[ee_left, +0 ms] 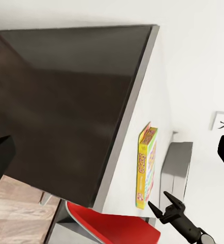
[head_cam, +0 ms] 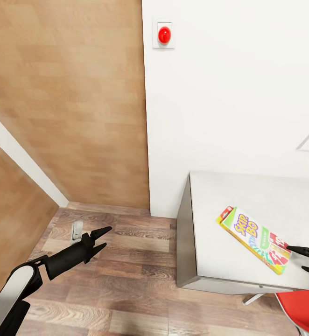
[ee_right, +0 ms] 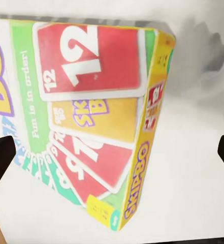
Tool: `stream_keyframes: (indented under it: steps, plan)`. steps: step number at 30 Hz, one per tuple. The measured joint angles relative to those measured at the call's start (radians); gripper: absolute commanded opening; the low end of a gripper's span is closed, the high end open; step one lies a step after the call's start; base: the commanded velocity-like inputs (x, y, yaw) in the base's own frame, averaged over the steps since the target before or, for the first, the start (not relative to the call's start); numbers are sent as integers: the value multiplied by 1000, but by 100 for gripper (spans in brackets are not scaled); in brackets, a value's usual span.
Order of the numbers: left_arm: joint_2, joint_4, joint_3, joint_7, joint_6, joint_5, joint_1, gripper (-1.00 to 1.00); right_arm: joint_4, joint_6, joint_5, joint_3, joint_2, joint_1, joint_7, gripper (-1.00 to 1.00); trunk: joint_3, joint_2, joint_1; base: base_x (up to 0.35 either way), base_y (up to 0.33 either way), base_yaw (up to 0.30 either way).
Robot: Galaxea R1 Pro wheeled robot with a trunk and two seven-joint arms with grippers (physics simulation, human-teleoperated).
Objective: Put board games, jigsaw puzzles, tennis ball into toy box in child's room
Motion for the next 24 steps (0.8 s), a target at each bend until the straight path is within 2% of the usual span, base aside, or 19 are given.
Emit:
stream_keyframes:
  steps: [24]
  plan:
    - [0,0,0,0,0,0,0,100,7,0,0,-2,1,-2,-1,100,0,0,0,0,0,0]
